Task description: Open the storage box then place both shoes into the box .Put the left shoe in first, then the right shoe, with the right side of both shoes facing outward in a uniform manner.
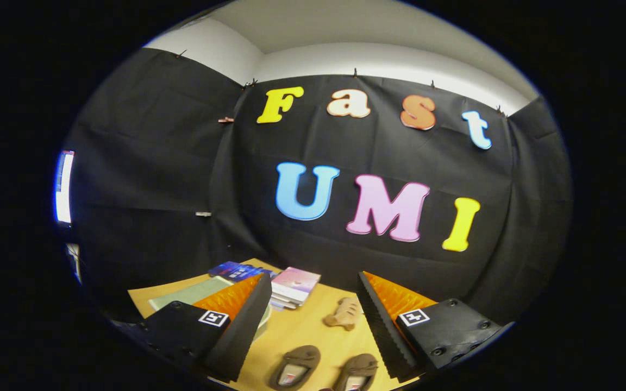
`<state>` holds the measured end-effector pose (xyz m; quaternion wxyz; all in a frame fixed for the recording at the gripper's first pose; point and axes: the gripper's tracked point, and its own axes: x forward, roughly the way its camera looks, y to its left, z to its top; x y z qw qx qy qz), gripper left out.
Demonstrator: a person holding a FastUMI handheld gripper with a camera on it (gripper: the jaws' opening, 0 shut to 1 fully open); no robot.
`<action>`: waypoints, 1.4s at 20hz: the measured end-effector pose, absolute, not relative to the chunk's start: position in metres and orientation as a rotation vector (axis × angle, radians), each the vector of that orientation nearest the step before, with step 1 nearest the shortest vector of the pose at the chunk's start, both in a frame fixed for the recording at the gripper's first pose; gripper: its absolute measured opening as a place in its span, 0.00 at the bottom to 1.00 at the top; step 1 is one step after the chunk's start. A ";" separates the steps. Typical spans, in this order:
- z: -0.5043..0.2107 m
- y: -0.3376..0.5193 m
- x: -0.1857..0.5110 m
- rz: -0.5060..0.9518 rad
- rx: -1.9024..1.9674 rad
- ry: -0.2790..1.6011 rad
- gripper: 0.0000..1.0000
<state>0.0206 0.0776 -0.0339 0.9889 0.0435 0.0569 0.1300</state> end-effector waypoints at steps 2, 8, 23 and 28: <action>-0.048 0.097 0.027 0.346 0.152 0.160 0.97; -0.107 0.149 0.037 0.595 0.460 0.364 0.99; -0.271 0.216 0.037 0.798 1.351 1.031 0.98; -0.282 0.242 0.035 0.855 1.443 1.078 0.96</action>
